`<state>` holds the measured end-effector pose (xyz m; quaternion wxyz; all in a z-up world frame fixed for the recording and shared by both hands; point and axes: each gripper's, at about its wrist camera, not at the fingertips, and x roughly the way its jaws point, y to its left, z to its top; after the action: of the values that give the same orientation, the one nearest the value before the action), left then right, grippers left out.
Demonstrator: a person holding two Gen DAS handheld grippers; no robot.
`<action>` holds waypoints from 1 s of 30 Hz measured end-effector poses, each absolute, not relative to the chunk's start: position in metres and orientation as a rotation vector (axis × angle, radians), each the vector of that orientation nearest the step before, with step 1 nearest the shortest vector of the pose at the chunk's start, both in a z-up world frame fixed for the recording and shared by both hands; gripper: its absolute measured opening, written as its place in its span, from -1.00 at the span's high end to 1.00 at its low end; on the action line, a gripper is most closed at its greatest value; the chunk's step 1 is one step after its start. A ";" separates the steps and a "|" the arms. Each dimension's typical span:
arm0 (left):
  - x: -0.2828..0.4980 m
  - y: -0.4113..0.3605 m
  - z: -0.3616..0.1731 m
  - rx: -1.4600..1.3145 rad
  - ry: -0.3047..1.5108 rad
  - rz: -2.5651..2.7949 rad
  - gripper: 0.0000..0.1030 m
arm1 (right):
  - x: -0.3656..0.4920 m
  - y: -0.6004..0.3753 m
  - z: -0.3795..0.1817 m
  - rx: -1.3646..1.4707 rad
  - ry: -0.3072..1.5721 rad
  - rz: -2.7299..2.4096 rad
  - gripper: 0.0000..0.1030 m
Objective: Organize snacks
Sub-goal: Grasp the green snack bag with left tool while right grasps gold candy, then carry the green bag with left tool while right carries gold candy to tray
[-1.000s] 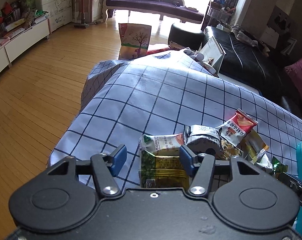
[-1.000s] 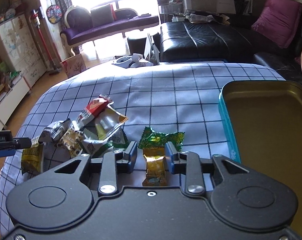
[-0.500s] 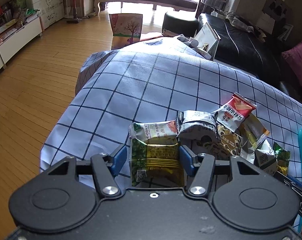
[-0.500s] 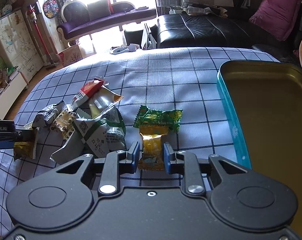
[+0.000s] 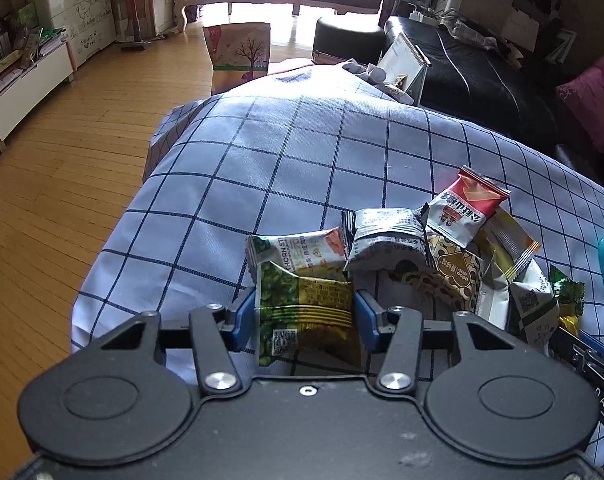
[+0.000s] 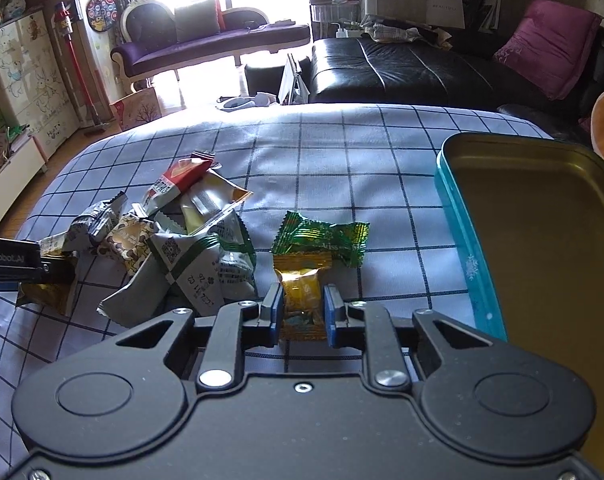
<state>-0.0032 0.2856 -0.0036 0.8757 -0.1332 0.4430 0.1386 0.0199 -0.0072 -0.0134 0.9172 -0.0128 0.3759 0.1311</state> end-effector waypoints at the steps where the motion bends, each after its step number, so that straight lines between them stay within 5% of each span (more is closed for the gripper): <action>1: -0.004 0.286 -0.003 -0.279 0.921 0.287 0.17 | 0.019 -0.007 -0.013 -0.024 0.773 0.274 0.44; 17: -0.014 0.300 0.010 -0.381 0.867 0.288 0.40 | 0.014 -0.016 0.000 0.025 0.736 0.299 0.44; 30: -0.006 0.287 0.001 -0.333 0.916 0.290 0.29 | 0.014 -0.013 -0.004 0.021 0.744 0.309 0.44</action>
<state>-0.0062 0.2872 0.0013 0.8734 -0.1596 0.4387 0.1388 0.0141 -0.0133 -0.0039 0.9199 0.0100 0.3622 0.1501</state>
